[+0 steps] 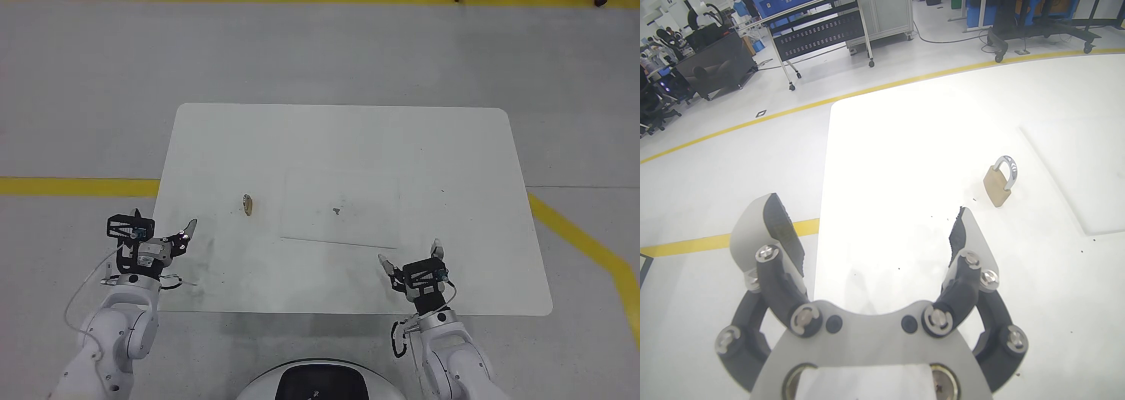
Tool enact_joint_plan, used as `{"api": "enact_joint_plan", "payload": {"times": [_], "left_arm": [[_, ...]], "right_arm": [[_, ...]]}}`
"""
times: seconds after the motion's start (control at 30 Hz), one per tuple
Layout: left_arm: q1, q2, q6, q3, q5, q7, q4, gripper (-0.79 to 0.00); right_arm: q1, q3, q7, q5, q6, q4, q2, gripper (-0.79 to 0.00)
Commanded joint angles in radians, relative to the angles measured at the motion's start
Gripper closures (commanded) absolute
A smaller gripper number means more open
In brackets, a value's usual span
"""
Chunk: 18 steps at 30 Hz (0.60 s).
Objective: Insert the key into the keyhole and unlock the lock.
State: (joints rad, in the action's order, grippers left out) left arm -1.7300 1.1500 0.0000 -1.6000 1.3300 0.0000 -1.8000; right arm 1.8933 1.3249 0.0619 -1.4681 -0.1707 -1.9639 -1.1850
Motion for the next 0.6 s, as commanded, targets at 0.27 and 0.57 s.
{"api": "enact_joint_plan", "payload": {"times": [0.27,0.57], "left_arm": [[0.000,0.000,0.000,0.000,0.000,0.000,0.000,-0.785],[0.000,0.000,0.000,0.000,0.000,0.000,0.000,-0.785]], "right_arm": [[-0.180,0.123,-0.141,0.083,0.307,0.062,0.018,-0.785],[-0.350,0.084,-0.272,0.037,0.492,0.076,0.025,-0.785]]}}
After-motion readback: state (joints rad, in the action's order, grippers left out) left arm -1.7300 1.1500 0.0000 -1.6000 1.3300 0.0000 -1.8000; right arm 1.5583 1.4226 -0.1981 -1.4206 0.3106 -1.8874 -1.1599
